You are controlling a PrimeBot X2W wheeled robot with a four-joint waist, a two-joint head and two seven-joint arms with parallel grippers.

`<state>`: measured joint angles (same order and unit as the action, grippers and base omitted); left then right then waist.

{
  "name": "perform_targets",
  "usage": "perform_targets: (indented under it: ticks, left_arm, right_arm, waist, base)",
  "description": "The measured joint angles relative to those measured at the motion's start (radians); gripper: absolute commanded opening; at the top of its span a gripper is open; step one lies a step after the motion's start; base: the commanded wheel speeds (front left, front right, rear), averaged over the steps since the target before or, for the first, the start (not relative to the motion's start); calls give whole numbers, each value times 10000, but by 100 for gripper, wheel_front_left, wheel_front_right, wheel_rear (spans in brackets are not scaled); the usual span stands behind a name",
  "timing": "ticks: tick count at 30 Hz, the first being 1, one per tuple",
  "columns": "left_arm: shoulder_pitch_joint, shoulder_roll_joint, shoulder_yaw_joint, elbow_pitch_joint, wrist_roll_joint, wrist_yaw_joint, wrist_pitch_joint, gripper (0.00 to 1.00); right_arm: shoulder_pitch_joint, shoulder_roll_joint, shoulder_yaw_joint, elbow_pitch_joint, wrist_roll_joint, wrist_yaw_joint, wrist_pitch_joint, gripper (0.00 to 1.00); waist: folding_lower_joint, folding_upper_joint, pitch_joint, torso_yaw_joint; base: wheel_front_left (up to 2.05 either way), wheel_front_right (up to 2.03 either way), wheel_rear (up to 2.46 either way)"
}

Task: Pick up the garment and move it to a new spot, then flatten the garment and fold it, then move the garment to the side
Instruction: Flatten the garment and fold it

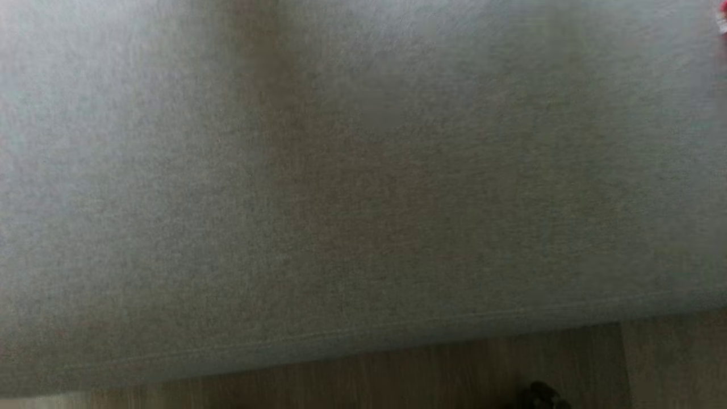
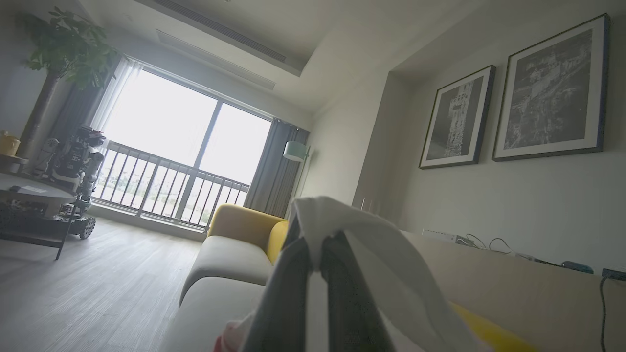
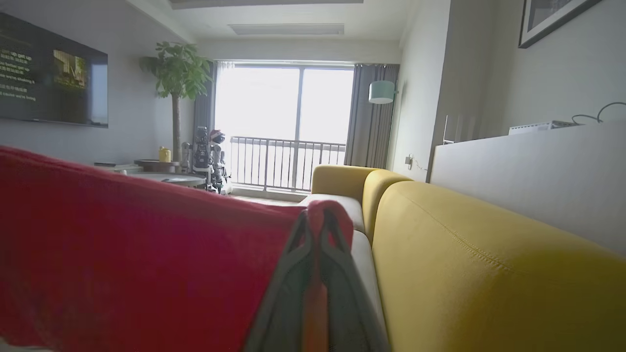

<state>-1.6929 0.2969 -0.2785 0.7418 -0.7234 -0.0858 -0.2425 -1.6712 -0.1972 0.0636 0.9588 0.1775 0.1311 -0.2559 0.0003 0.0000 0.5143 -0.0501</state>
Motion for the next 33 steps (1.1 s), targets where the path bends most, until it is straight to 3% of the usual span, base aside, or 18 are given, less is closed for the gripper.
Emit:
perform_targets:
  ticks: [4, 11, 17, 21, 27, 33]
  left_arm:
    - [780, -125, 157, 290, -270, -301, -144, 0]
    - [3950, -305, -102, -332, -915, -378, -144, 0]
    - [7599, -111, -1009, -2495, -2311, -385, 79, 0]
    - [9988, 604, -1068, -4096, -2951, -349, 688, 0]
    - [13556, 1049, -1319, -6732, -3618, 742, 1317, 0]
    - [16184, 1432, -1335, -8916, -3937, 1827, 1436, 0]
  right_arm:
    - [400, -96, 61, -115, -222, 0, -8, 0]
    - [2214, -146, 644, 1095, -100, 0, -6, 0]
    - [3501, -301, 1379, 1839, 771, 0, 514, 0]
    - [4645, -353, 1825, 1555, 1661, 0, 1181, 0]
    - [7460, -1039, 2073, 330, 2849, 0, 1927, 0]
    - [9773, -1549, 1833, -1722, 3599, 0, 2489, 0]
  waist:
    - [2, 0, 504, 333]
    - [0, 0, 520, 859]
    - [-4, 0, -155, 906]
    - [-5, 1, -714, 886]
    - [-5, 1, -1577, 794]
    - [-5, 1, -2293, 622]
  base:
    - [0, 0, 0]
    - [0, 0, 0]
    - [0, 0, 0]
    - [0, 0, 0]
    - [0, 0, 0]
    - [0, 0, 0]
